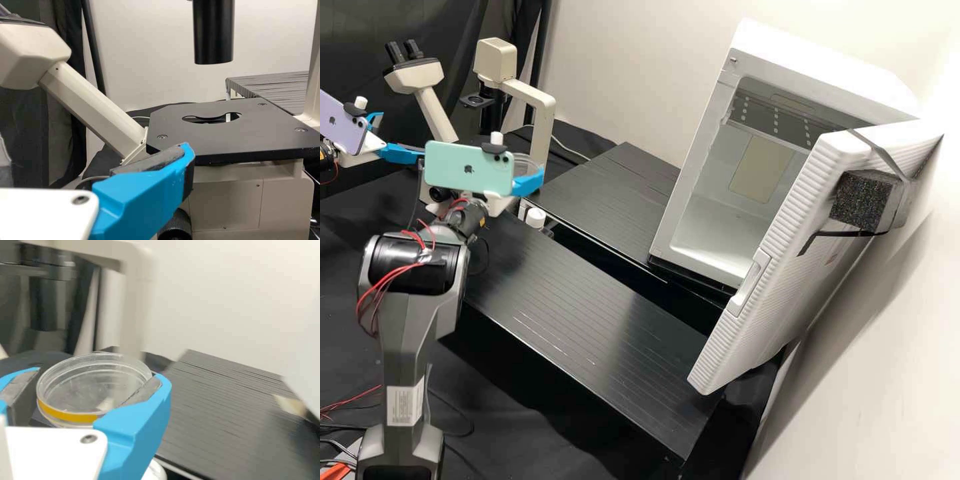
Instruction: Move the petri dish to the bench.
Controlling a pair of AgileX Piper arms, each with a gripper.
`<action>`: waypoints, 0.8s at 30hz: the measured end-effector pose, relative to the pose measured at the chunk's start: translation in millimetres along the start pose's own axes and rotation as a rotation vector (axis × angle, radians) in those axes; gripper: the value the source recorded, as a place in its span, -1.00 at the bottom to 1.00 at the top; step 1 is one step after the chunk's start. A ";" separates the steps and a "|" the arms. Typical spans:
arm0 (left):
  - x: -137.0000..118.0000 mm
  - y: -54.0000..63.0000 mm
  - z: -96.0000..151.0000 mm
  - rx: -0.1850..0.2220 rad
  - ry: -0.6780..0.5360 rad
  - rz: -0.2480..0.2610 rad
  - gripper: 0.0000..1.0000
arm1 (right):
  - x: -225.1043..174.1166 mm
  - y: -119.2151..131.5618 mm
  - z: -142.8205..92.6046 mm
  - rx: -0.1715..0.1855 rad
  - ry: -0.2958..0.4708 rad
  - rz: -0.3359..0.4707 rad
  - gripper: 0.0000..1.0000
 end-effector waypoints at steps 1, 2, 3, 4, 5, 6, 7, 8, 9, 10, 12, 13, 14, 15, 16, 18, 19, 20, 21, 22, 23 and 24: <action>0.0 0.0 0.0 0.000 0.000 0.000 1.00 | -5.3 3.8 6.5 0.011 -0.013 0.017 -1.00; 0.0 0.0 0.0 0.000 0.000 0.000 1.00 | -9.3 7.1 11.6 0.017 -0.024 0.033 -1.00; 0.0 0.0 0.0 0.000 0.000 0.000 1.00 | -14.5 9.8 17.4 0.025 -0.035 0.043 -1.00; 0.0 0.0 0.0 0.000 0.000 0.000 1.00 | -19.8 13.2 24.2 0.036 -0.048 0.057 -1.00; 0.0 0.0 0.0 0.000 0.000 0.000 1.00 | -24.1 15.3 29.6 0.043 -0.057 0.068 -1.00; 0.0 0.0 0.0 0.000 0.000 0.000 1.00 | -29.9 18.2 36.2 0.048 -0.068 0.084 -1.00; 0.0 0.0 0.0 0.000 0.000 0.000 1.00 | -34.8 20.4 42.4 0.055 -0.081 0.097 -1.00; 0.0 0.0 0.0 0.000 0.000 0.000 1.00 | -41.0 20.6 48.3 0.056 -0.092 0.106 -1.00; 0.0 0.0 0.0 0.000 0.000 0.000 1.00 | -49.3 22.5 55.6 0.060 -0.104 0.124 -1.00; 0.0 0.0 0.0 0.000 0.000 0.000 1.00 | -54.4 21.1 60.0 0.053 -0.112 0.125 -1.00; 0.0 0.0 0.0 0.000 0.000 0.000 1.00 | -67.6 20.6 70.5 0.041 -0.129 0.146 -1.00; 0.0 0.0 0.0 0.000 0.000 0.000 1.00 | -73.3 19.5 75.6 0.039 -0.141 0.152 -1.00; 0.0 0.0 0.0 0.000 0.000 0.000 1.00 | -78.1 17.1 80.5 0.033 -0.152 0.154 -1.00; 0.0 0.0 0.0 0.000 0.000 0.000 1.00 | -82.0 16.8 85.2 0.026 -0.165 0.161 -1.00; 0.0 0.0 0.0 0.000 0.000 0.000 1.00 | -86.4 15.5 90.1 0.018 -0.179 0.162 -1.00; 0.0 0.0 0.0 0.000 0.000 0.000 1.00 | -93.9 15.2 100.1 0.009 -0.214 0.167 -1.00; 0.0 0.0 0.0 0.000 0.000 0.000 1.00 | -97.6 14.7 104.7 0.007 -0.228 0.173 -1.00; 0.0 0.0 0.0 0.000 0.000 0.000 1.00 | -100.5 14.9 108.6 0.005 -0.241 0.180 -1.00; 0.0 0.0 0.0 0.000 0.000 0.000 1.00 | -104.9 15.3 115.0 0.008 -0.263 0.191 -1.00; 0.0 0.0 0.0 0.000 0.000 0.000 1.00 | -106.6 15.6 117.5 0.011 -0.272 0.195 -1.00; 0.0 0.0 0.0 0.000 0.000 0.000 1.00 | -109.6 16.6 122.2 0.014 -0.289 0.206 -1.00; 0.0 0.0 0.0 0.000 0.000 0.000 1.00 | -111.8 17.1 124.8 0.014 -0.297 0.214 -1.00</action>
